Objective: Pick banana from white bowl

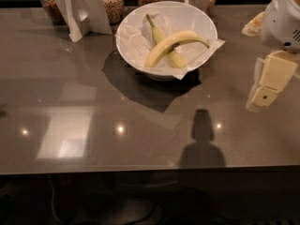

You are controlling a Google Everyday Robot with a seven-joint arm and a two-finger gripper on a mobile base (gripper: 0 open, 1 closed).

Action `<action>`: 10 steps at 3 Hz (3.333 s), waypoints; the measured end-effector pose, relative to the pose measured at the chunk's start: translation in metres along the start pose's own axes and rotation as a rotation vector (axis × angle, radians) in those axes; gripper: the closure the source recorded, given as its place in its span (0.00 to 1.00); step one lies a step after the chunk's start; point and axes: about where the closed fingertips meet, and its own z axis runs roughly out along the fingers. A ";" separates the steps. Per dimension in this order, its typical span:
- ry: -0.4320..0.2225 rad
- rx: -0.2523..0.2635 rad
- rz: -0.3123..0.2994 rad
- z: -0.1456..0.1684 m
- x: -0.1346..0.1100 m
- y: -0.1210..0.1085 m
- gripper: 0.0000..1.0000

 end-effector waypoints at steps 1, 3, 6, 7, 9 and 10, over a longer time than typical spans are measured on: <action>-0.044 -0.009 -0.079 0.009 -0.029 -0.029 0.00; -0.141 0.021 -0.225 0.034 -0.088 -0.093 0.00; -0.186 0.086 -0.288 0.057 -0.110 -0.130 0.00; -0.188 0.106 -0.314 0.068 -0.114 -0.151 0.16; -0.248 0.105 -0.352 0.097 -0.133 -0.178 0.54; -0.294 0.085 -0.359 0.114 -0.139 -0.183 0.50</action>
Offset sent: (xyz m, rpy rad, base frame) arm 0.1205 0.0712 0.0219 0.0380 -0.0691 0.2688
